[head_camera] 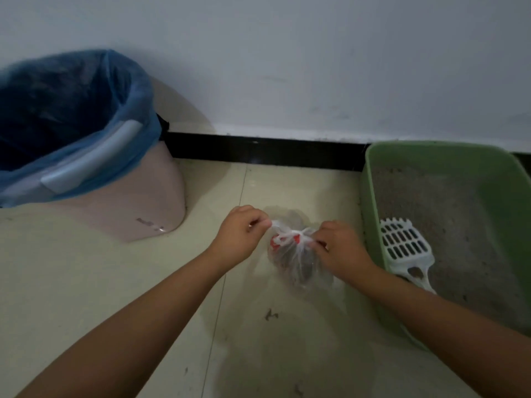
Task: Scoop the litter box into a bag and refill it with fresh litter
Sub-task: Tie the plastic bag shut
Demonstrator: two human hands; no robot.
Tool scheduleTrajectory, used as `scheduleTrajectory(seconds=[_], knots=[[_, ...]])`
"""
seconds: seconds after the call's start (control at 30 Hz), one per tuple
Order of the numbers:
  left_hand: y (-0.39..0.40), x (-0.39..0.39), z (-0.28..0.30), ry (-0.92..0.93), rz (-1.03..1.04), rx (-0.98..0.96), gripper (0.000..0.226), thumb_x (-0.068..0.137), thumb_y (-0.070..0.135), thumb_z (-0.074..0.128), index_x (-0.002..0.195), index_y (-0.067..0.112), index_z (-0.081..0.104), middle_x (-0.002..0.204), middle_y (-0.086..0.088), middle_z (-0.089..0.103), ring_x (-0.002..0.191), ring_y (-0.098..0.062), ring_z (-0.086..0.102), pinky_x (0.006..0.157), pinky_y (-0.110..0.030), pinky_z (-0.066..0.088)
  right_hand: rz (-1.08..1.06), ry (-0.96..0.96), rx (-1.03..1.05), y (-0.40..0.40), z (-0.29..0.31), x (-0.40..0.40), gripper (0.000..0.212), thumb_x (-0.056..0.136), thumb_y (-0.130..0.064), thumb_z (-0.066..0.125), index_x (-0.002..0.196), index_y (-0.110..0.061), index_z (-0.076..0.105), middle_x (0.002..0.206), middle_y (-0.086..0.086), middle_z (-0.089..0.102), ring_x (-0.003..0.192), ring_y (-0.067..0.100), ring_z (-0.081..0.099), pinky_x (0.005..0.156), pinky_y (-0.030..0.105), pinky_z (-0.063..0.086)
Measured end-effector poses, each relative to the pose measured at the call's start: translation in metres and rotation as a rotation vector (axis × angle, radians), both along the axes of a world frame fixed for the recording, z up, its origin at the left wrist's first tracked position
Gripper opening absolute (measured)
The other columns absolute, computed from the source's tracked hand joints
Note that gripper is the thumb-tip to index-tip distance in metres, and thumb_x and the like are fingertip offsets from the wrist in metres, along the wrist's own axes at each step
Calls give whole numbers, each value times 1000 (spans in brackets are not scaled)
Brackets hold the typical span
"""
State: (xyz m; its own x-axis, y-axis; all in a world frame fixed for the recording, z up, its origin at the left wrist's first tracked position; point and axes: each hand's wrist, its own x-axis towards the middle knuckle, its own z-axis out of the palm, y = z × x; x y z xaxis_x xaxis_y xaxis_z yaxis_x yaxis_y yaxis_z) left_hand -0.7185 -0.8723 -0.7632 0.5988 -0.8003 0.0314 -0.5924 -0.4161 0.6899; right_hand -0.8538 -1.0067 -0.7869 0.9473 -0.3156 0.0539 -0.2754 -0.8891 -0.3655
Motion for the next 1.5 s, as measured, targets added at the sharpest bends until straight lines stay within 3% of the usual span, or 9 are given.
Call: scheduleTrajectory(seconds=[0.17,0.33,0.57,0.73,0.97,1.1,1.23,1.37,1.5], knots=[[-16,11,64,91,140,-223,16,90,4,54,81,0,66,70,14,47,68,5,44,63,-3,33,-153,-225,131,0,58,33,40,77,-31,45,70,-1,71,70,12,61,67,19,47,58,9,25],[-14,49,160,212,328,-525,17,92,6,52,77,9,60,68,11,52,53,12,49,55,-1,37,-105,-489,103,-1,159,92,26,75,-15,58,61,6,66,65,21,62,64,30,58,57,25,29],[33,115,269,101,491,-738,25,93,5,51,72,16,58,68,10,53,53,10,50,54,-3,40,101,-523,-3,38,273,196,26,91,-17,52,87,2,69,92,16,61,90,27,55,66,23,27],[78,167,281,65,623,-699,21,93,7,51,75,14,58,67,8,53,61,-1,46,52,-4,40,150,-438,-74,79,277,265,30,93,-19,48,82,1,67,87,13,58,88,29,56,69,28,36],[119,211,196,88,713,-308,20,92,7,50,77,4,63,76,-6,60,73,-14,54,70,-20,47,297,-189,-146,131,170,277,41,93,-44,40,99,-13,66,97,8,65,96,28,58,84,37,43],[133,224,155,-30,705,83,23,93,14,50,76,8,64,79,-8,59,75,-19,53,60,-26,41,336,-348,-293,135,131,264,53,85,-37,35,48,-15,65,45,0,60,49,20,57,67,27,44],[142,224,140,-18,620,515,29,91,13,50,63,8,58,77,-14,60,80,-28,56,72,-35,46,320,-374,-333,136,126,266,46,83,-27,40,42,-12,54,40,1,52,44,21,48,65,28,28],[146,207,154,-90,543,822,26,95,25,45,105,9,63,113,-11,61,110,-29,53,95,-38,38,308,-213,-387,135,131,264,47,83,-28,39,43,-13,58,41,1,55,46,21,51,69,29,29],[162,183,190,-182,483,804,38,98,32,35,130,15,48,133,-7,48,127,-26,39,107,-37,27,369,139,-431,143,159,264,50,82,-38,34,54,-18,71,54,0,67,55,22,63,73,31,41]])
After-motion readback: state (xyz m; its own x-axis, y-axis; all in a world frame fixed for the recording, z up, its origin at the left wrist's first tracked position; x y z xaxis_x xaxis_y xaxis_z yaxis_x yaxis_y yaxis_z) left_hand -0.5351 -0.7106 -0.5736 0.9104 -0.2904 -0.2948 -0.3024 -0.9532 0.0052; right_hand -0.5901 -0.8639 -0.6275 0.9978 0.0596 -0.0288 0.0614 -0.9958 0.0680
